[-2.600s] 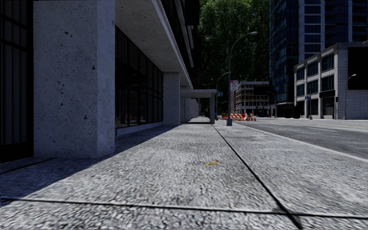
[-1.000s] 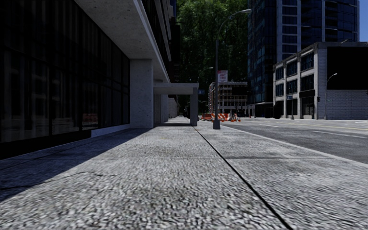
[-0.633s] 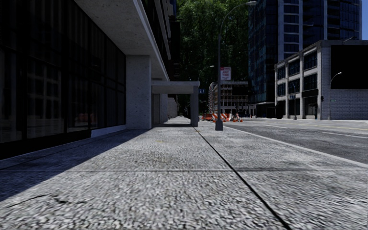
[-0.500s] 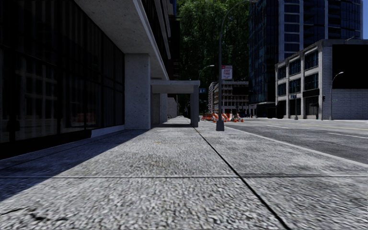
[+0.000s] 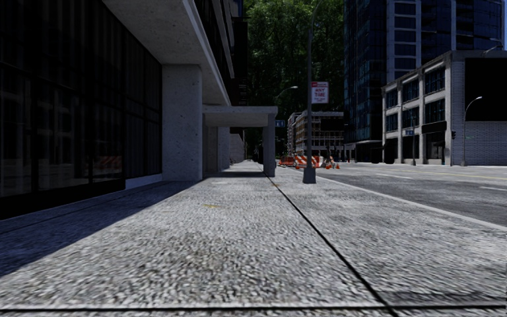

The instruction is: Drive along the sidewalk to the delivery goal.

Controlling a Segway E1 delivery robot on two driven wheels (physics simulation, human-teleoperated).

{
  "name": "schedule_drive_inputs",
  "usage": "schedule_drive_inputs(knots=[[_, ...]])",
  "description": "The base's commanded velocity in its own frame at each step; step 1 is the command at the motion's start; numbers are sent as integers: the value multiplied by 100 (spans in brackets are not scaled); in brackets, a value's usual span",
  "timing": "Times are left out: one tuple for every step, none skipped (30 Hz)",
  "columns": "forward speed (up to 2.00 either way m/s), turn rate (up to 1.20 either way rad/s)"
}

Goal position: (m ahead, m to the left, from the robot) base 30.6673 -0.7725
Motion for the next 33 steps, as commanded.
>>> schedule_drive_inputs(knots=[[200, 0], [200, 0], [200, 0], [200, 0], [200, 0], [200, 0], [200, 0], [200, 0], [200, 0], [200, 0], [200, 0], [200, 0], [200, 0], [200, 0], [200, 0], [200, 0], [200, 0], [200, 0], [200, 0], [200, 0], [200, 0], [200, 0], [200, 0], [200, 0], [200, 0], [200, 0], [200, 0], [200, 0], [200, 0], [200, 0], [200, 0], [200, 0], [200, 0]])
